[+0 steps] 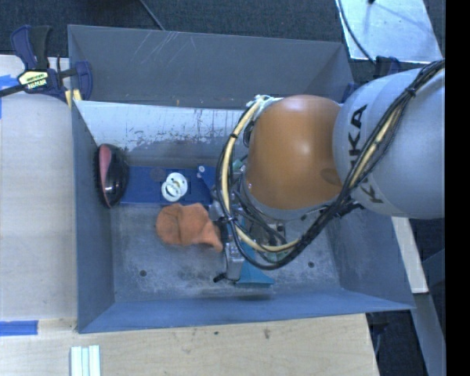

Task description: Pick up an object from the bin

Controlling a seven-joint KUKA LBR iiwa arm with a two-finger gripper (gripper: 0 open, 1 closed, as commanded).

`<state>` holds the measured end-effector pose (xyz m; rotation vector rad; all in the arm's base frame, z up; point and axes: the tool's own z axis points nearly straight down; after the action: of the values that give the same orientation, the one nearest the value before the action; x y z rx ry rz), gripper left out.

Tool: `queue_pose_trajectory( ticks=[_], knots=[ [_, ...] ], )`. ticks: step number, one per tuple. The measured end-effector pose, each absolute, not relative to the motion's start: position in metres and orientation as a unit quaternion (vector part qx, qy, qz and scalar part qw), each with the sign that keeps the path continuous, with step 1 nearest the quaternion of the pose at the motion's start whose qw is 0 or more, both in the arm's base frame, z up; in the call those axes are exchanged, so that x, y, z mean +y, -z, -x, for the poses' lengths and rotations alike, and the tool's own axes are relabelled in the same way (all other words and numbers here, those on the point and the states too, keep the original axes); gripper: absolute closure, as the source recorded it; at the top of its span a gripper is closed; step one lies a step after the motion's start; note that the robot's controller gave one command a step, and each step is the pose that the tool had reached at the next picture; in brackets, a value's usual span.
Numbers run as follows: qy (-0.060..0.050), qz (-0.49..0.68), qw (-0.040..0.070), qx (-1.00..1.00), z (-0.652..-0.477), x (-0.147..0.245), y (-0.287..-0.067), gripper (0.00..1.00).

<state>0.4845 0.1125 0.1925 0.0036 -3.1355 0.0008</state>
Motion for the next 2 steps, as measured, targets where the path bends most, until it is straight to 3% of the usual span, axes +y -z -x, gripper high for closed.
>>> queue_pose_trajectory(
  ticks=[1, 2],
  knots=[
    [0.0, 0.0, -0.001, -1.0, -0.486, 0.112, -0.197, 0.0],
    [0.001, -0.009, -0.005, -1.0, -0.515, 0.088, -0.148, 0.0]
  ],
)
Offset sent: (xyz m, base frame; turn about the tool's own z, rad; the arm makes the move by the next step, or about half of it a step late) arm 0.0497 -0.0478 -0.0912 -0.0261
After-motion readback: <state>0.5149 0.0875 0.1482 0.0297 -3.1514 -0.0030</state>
